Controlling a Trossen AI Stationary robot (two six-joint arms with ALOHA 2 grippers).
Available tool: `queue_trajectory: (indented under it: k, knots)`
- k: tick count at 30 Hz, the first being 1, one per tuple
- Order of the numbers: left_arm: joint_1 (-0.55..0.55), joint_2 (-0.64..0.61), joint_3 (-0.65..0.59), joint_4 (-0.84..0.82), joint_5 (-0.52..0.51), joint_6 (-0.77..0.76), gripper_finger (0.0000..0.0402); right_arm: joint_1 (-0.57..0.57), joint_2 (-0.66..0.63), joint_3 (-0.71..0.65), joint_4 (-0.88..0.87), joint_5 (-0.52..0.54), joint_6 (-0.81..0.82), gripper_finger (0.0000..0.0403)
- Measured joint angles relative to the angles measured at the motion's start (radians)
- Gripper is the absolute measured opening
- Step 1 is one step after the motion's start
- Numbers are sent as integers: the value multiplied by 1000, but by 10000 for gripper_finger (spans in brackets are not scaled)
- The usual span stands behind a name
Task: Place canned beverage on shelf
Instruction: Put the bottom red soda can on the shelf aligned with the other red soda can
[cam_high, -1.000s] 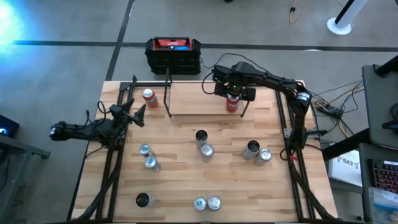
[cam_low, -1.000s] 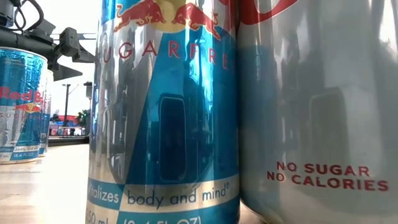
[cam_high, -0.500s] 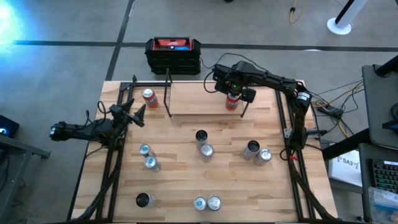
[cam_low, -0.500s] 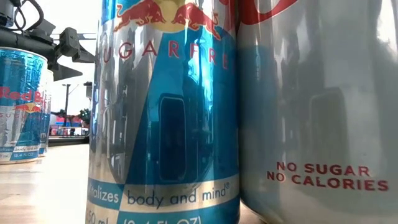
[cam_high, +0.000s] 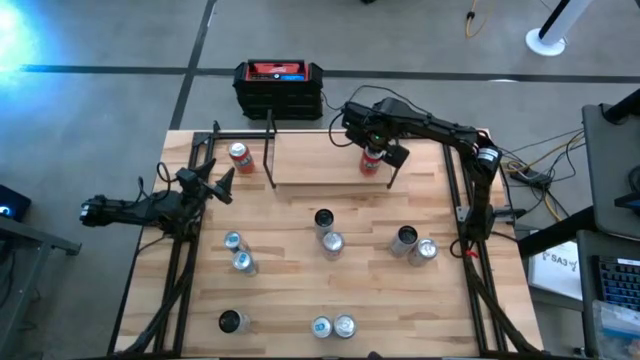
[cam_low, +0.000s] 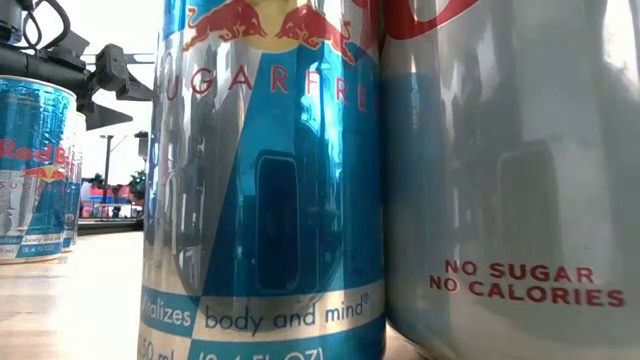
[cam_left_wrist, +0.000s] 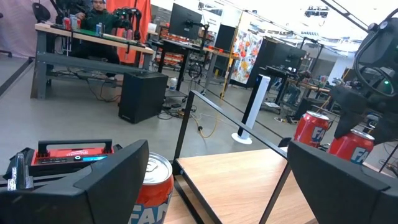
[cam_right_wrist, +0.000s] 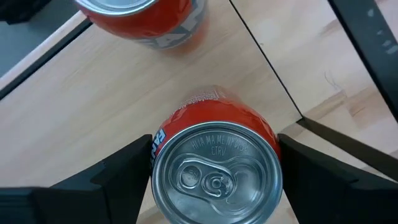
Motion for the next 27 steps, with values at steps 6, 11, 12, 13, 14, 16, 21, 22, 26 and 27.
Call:
queue_trajectory:
  k: [6,11,12,13,14,16,21,22,26,27]
  knots:
    - [0,0,0,0,0,0,368,0,0,0,0,0,-9,299]
    - [0,0,0,0,0,0,368,0,0,0,0,1,-12,306]
    - [0,0,0,0,0,0,368,0,0,0,0,2,-12,311]
    - [0,0,0,0,0,0,368,0,0,0,-1,2,-12,317]
    - [0,0,0,0,0,0,368,0,0,0,-1,3,-13,324]
    - [0,0,0,0,0,0,368,0,3,0,1,11,-15,338]
    - [0,0,0,0,0,0,368,0,11,0,-1,13,-29,366]
    - [0,0,0,0,0,0,368,0,13,0,0,13,-41,368]
    - [0,0,0,0,0,0,368,0,13,0,1,17,-114,371]
    - [0,0,0,0,0,0,368,0,13,0,2,22,-139,371]
